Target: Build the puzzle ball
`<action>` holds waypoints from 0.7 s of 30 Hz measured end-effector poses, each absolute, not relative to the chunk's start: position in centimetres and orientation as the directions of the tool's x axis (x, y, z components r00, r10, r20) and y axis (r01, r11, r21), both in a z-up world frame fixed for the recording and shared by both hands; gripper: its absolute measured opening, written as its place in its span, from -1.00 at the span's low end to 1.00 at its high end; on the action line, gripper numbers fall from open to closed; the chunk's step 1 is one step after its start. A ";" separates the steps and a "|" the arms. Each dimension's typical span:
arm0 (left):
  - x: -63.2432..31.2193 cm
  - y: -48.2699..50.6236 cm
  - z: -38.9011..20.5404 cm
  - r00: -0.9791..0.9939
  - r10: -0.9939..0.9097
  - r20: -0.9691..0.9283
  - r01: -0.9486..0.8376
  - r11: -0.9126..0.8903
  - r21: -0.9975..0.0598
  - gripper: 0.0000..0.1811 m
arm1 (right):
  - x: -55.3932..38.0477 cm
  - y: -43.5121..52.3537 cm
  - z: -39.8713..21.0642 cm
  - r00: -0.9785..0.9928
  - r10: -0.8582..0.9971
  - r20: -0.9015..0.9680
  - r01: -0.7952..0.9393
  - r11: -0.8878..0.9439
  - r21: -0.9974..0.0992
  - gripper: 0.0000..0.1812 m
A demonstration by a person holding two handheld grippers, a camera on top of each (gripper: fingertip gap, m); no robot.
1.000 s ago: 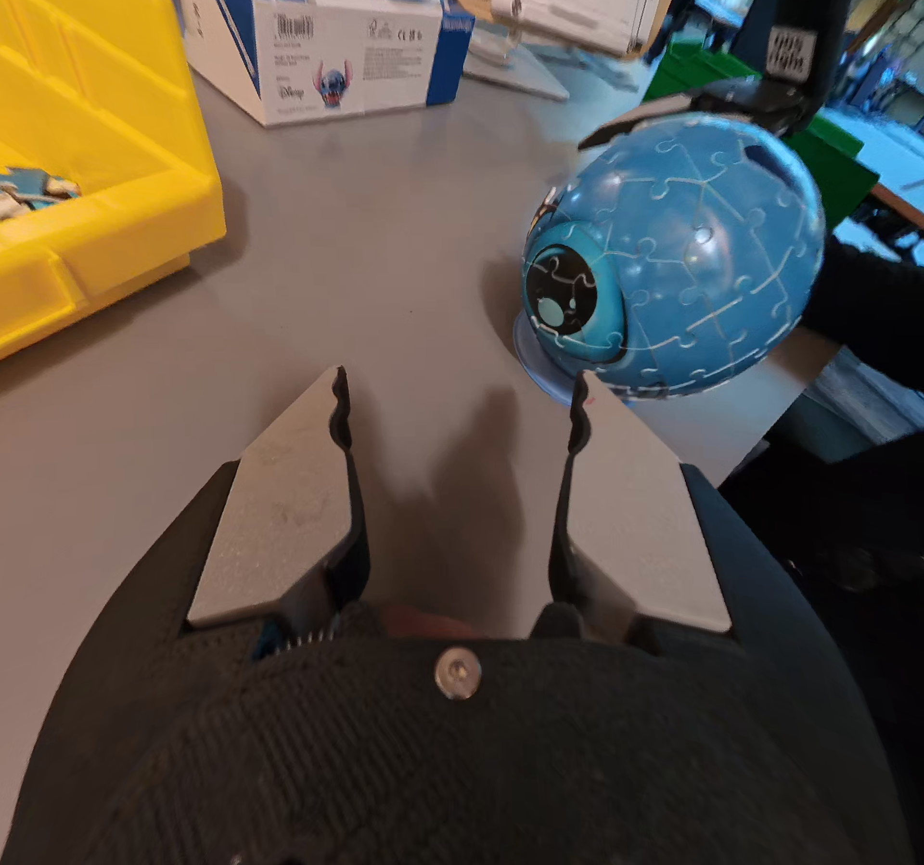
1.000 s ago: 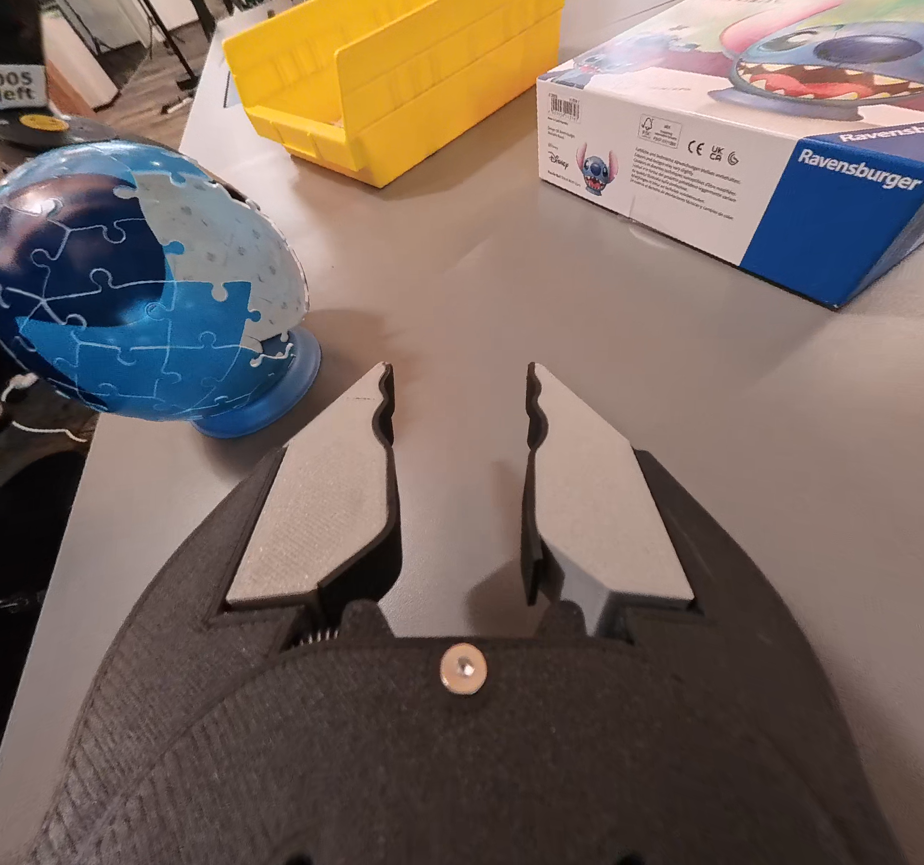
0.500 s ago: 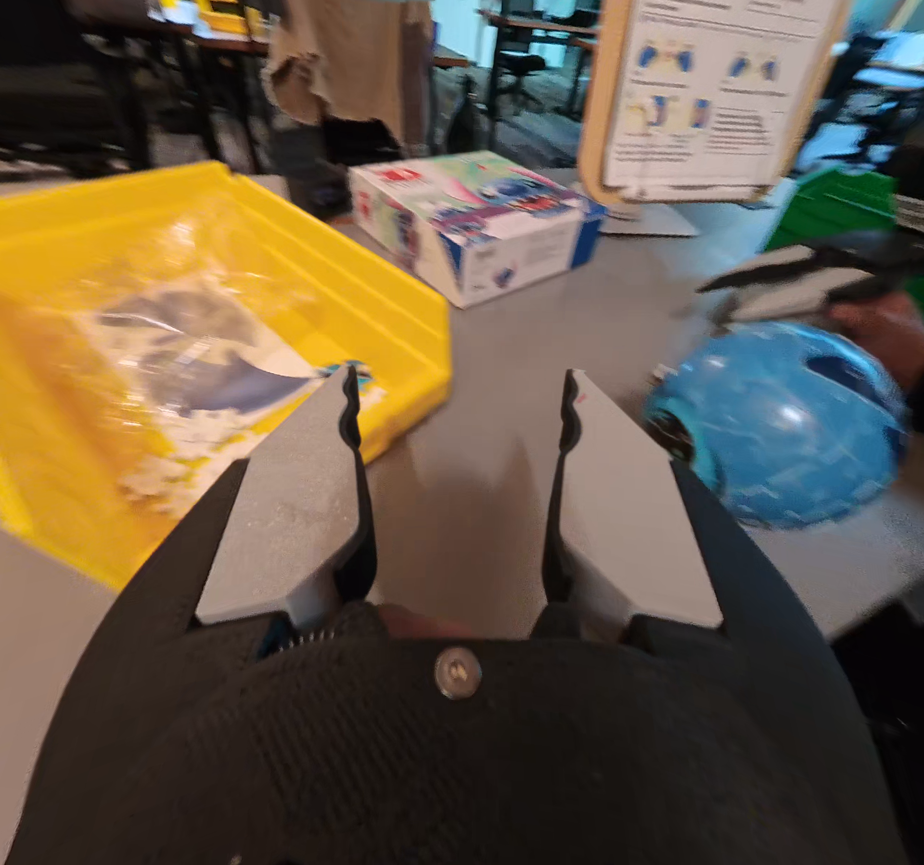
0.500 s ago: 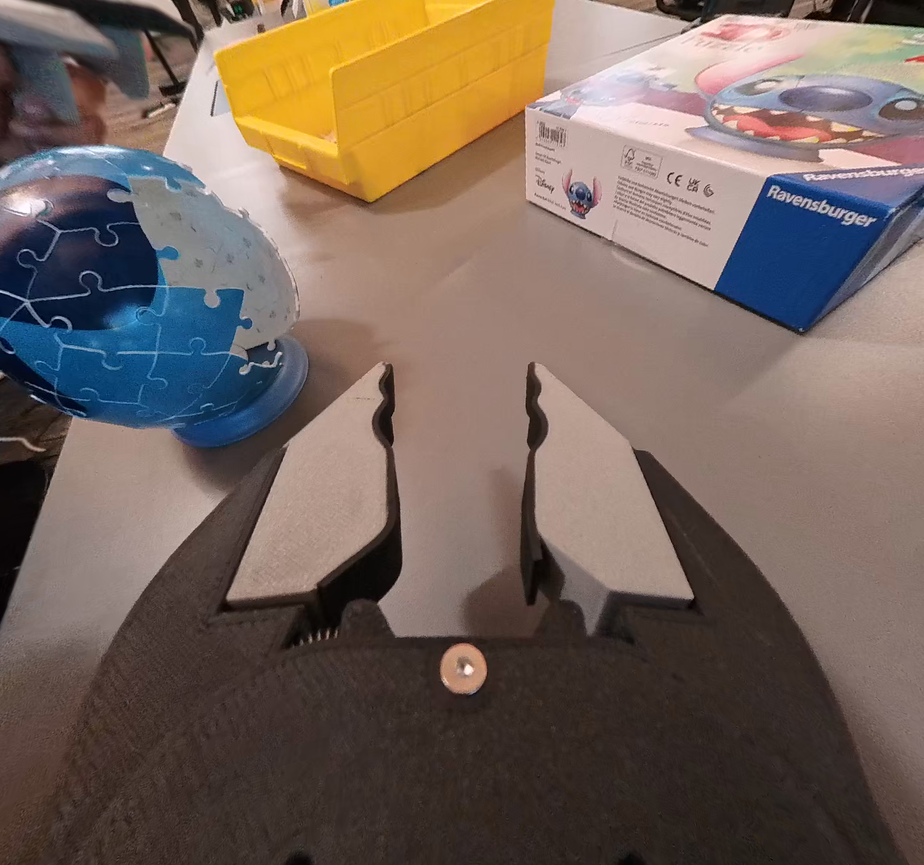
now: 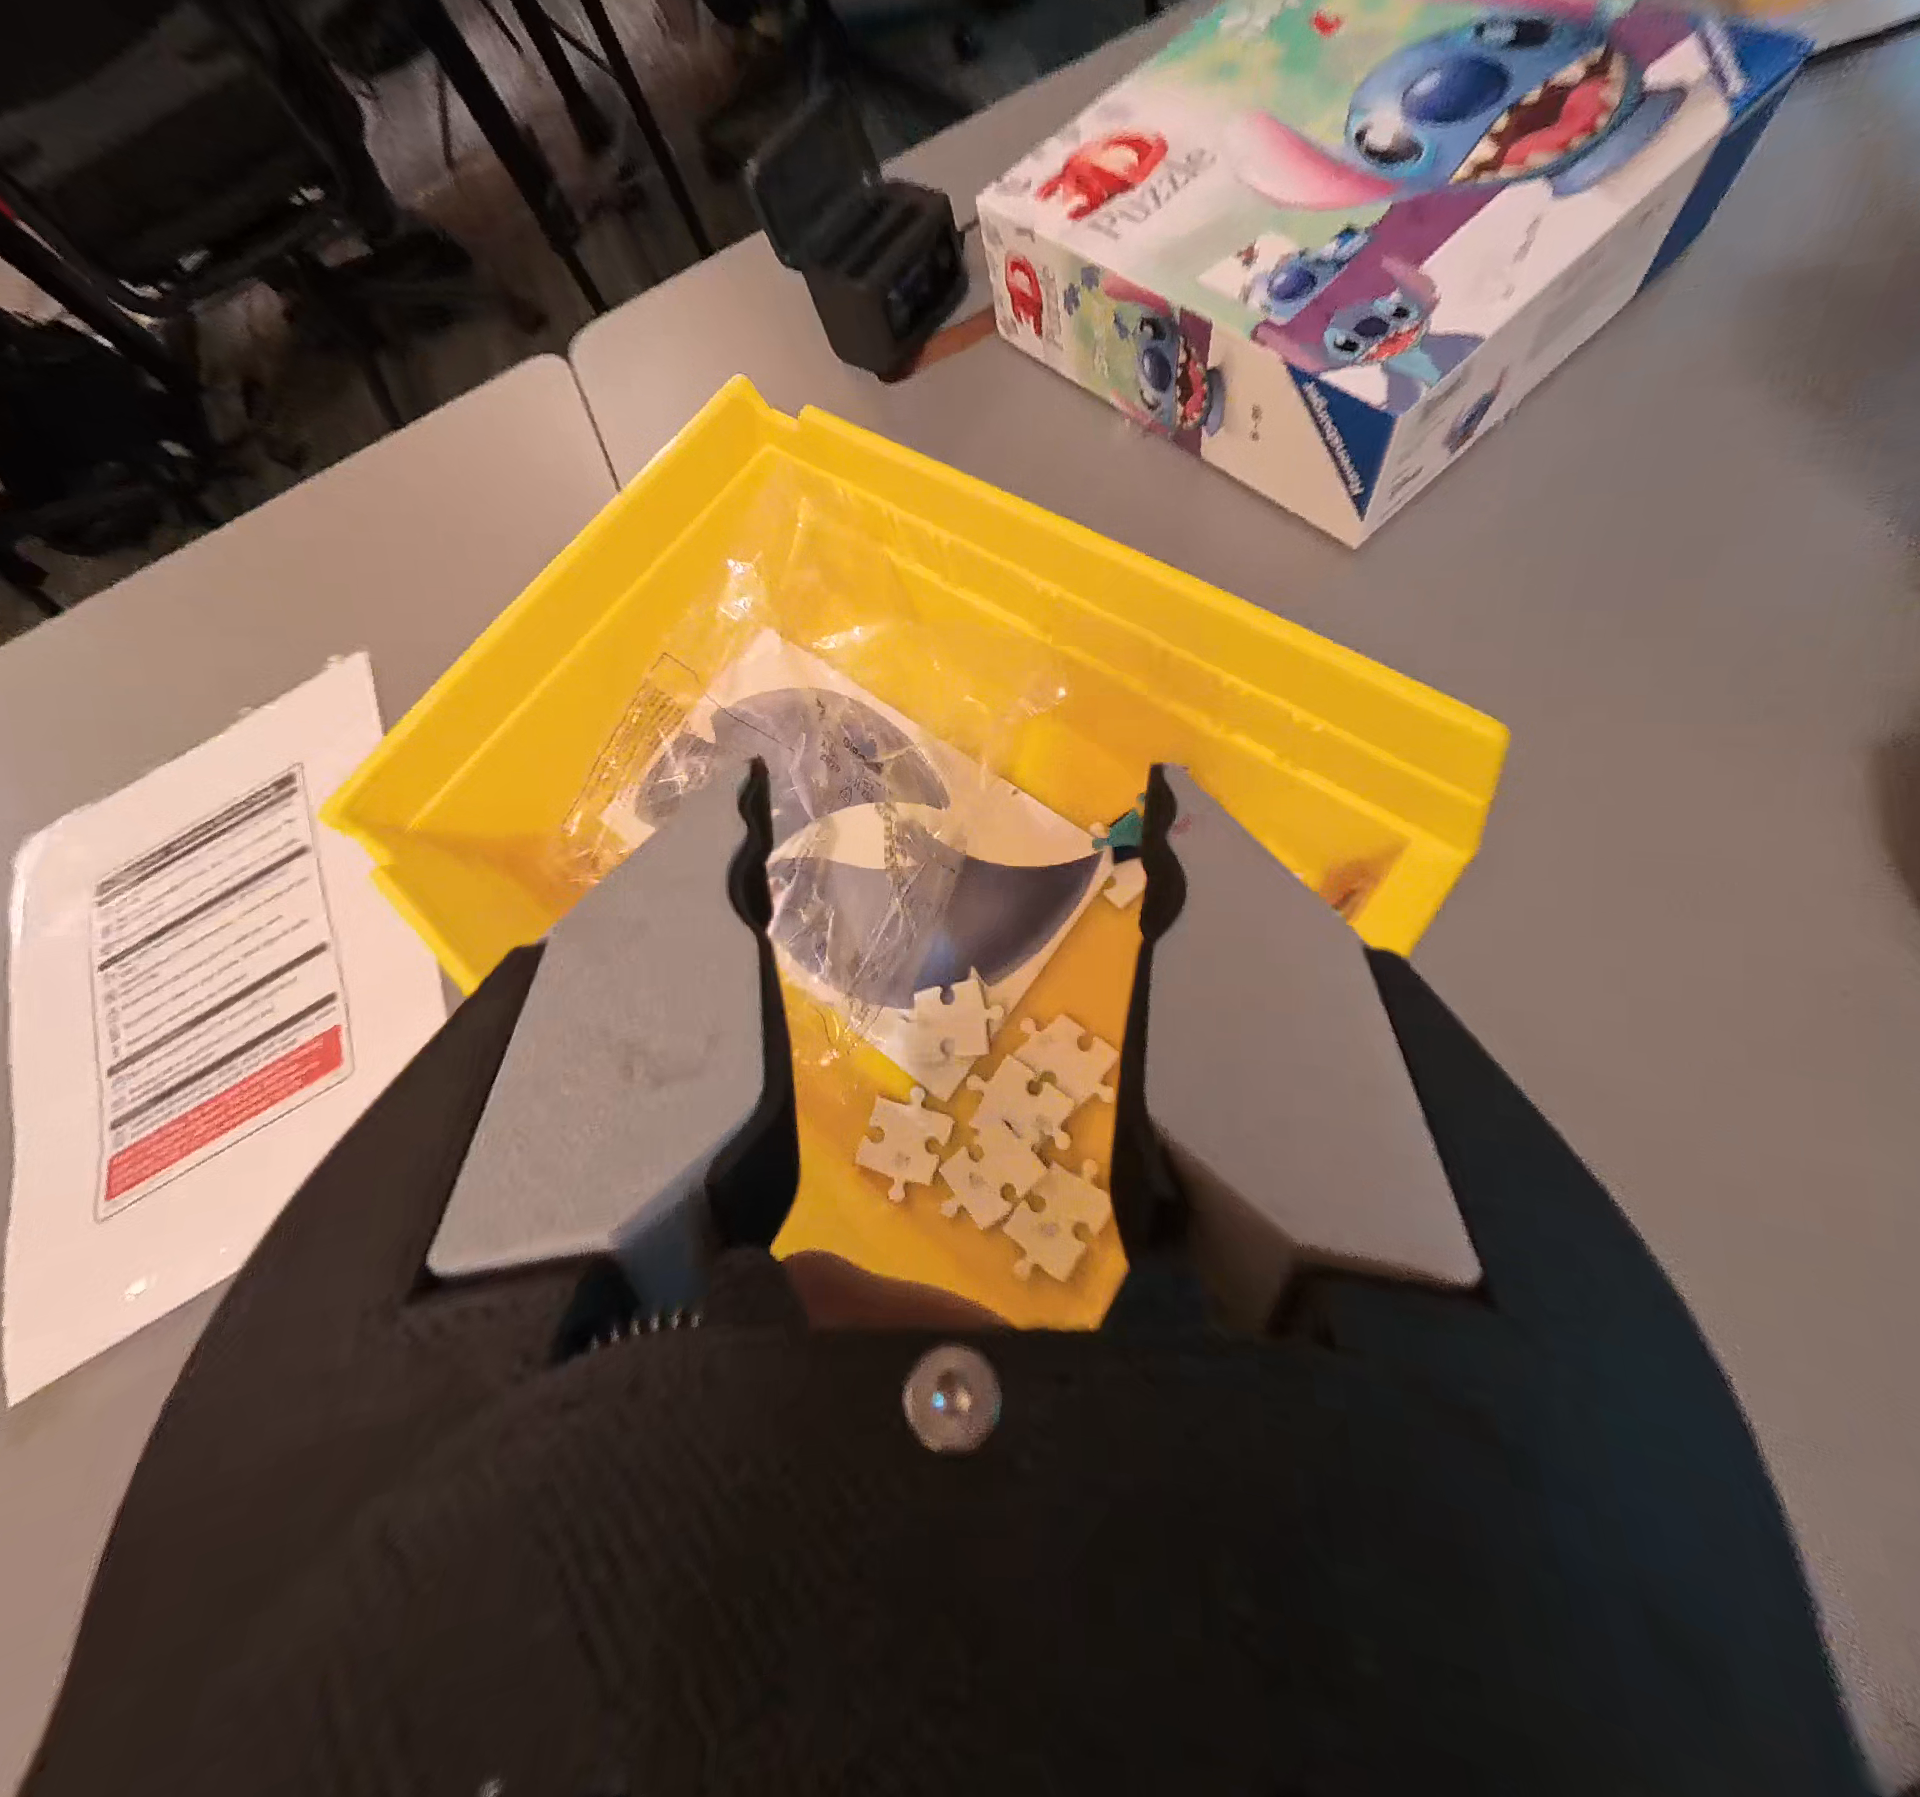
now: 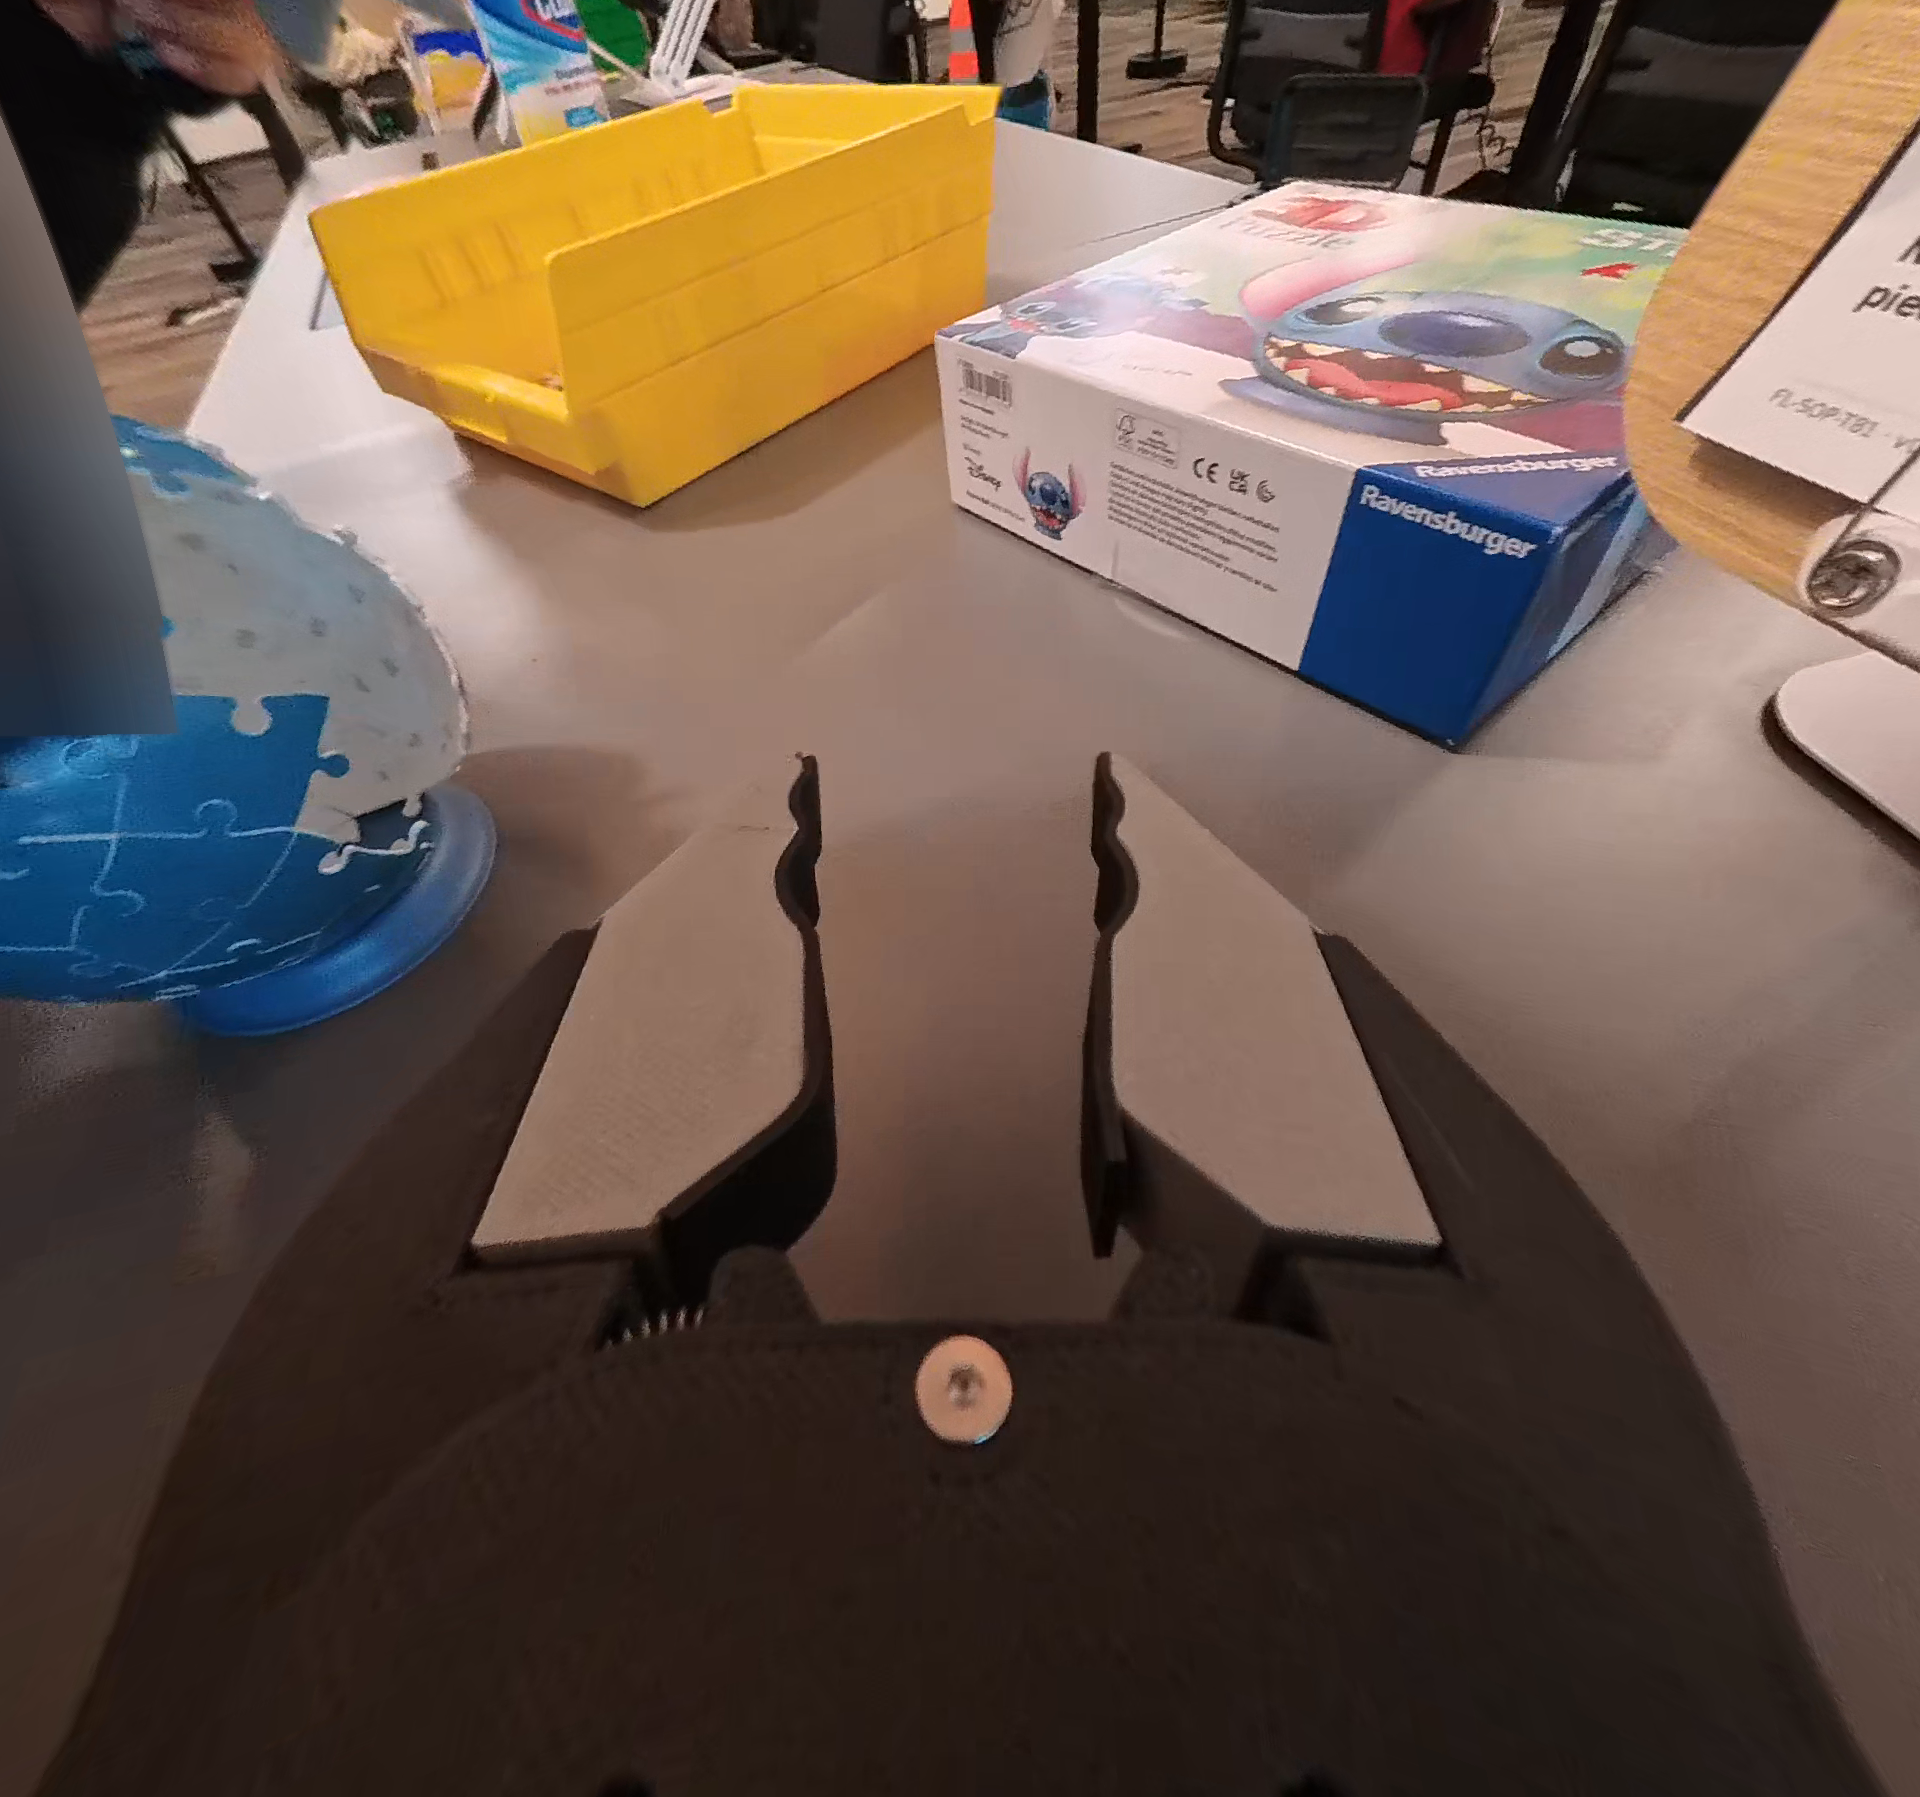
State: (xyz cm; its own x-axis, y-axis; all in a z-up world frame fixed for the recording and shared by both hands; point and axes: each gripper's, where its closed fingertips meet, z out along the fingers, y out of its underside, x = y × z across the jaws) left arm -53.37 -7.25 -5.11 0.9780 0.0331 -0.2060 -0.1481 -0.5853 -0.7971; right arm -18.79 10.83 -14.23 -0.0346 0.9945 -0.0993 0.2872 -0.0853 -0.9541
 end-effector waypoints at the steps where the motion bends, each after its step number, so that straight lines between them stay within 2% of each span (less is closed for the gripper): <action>1: -53.7 -6.6 -5.8 0.980 0.022 -0.196 -0.143 -0.601 -0.786 -0.23 | -18.8 11.0 -14.2 -0.028 0.994 -0.102 0.284 -0.090 -0.955 -0.45; 4: -53.9 -4.9 -6.6 0.987 0.022 -0.156 -0.114 -0.587 -0.801 -0.24 | -18.9 11.4 -14.1 -0.019 0.994 -0.106 0.274 -0.097 -0.957 -0.45; 8: -54.9 -3.2 -4.9 0.986 0.086 -0.145 -0.083 -0.497 -0.864 -0.26 | -19.0 11.7 -14.0 -0.003 0.997 -0.083 0.271 -0.079 -0.959 -0.45; 12: -54.0 -2.7 -5.4 0.991 0.058 -0.119 -0.076 -0.483 -0.872 -0.27 | -19.2 12.2 -14.1 0.022 0.998 -0.054 0.274 -0.058 -0.960 -0.44; 17: -53.6 -2.7 -7.1 0.985 0.034 -0.167 -0.123 -0.537 -0.835 -0.28 | -19.4 12.5 -14.1 0.029 0.998 -0.056 0.273 -0.062 -0.960 -0.45; 21: -53.9 -2.8 -7.9 0.991 0.045 -0.127 -0.083 -0.544 -0.835 -0.29 | -19.7 12.6 -14.0 0.030 0.998 -0.057 0.269 -0.063 -0.961 -0.45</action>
State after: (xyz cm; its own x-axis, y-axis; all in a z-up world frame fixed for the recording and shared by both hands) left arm -53.89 -2.79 -7.86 0.9909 0.0446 -0.1273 -0.0828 -0.5440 -0.8350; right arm -19.68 12.62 -14.01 0.0296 0.9979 -0.0568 0.2694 -0.0627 -0.9610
